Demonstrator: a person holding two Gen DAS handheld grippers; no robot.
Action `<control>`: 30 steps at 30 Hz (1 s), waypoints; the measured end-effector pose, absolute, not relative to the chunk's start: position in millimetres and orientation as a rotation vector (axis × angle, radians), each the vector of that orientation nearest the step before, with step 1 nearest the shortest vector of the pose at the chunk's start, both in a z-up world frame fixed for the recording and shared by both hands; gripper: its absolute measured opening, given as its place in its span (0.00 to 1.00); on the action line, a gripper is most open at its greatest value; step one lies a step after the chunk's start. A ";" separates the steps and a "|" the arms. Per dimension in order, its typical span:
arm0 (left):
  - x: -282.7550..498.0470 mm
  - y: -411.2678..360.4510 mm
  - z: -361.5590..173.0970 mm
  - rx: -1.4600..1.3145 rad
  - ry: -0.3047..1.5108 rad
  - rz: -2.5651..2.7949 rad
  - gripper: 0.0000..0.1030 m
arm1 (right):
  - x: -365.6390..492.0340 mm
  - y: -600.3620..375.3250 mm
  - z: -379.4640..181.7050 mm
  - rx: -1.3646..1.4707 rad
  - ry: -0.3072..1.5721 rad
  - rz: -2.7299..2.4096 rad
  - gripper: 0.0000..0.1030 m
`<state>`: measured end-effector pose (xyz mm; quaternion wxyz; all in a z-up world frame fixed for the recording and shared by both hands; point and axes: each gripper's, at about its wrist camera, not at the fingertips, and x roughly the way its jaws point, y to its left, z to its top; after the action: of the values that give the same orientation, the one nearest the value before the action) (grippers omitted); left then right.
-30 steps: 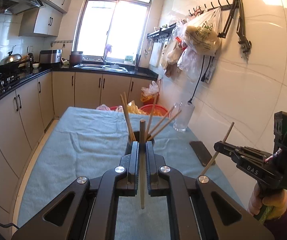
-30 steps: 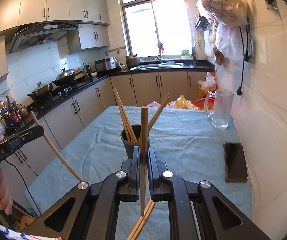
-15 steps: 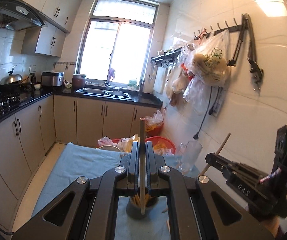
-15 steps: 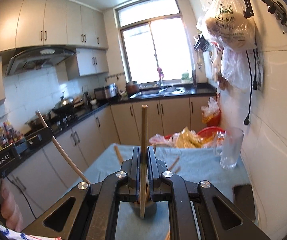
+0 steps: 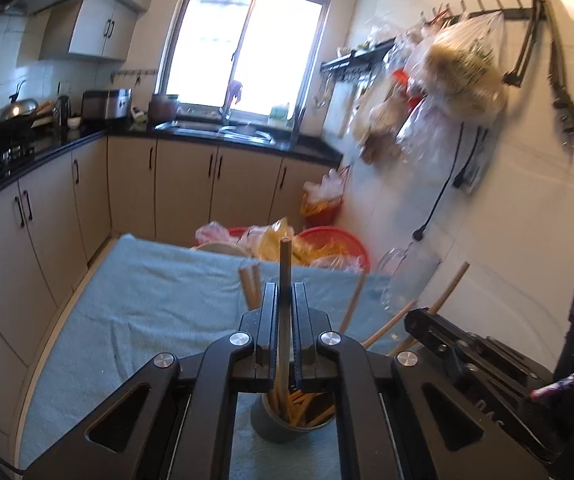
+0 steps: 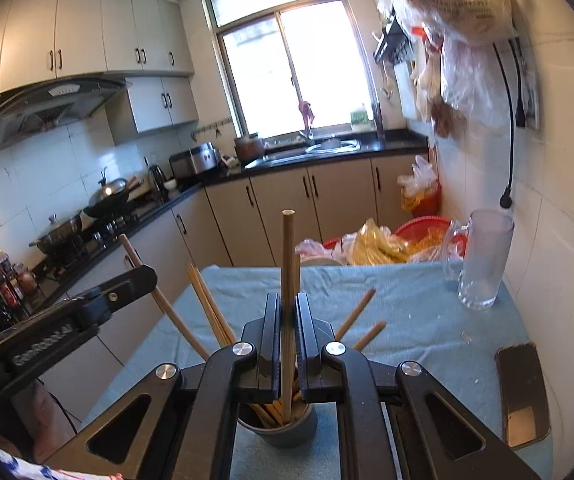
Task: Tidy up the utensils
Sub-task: 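Open the left tool over the cup while the right tool releases its chopstick, then lower both open tools toward the last chopsticks on the towel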
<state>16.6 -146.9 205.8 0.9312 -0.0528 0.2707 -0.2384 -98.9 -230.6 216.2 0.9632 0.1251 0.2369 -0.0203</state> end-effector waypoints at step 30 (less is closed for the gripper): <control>-102.5 -60.5 206.7 -0.131 0.488 -0.344 0.65 | -181.1 -215.3 228.8 0.209 0.428 -0.075 0.64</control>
<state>-102.5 -60.5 206.7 0.9536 -0.0647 0.2403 -0.1692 -181.1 -215.3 228.8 0.9711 0.1036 0.2118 -0.0370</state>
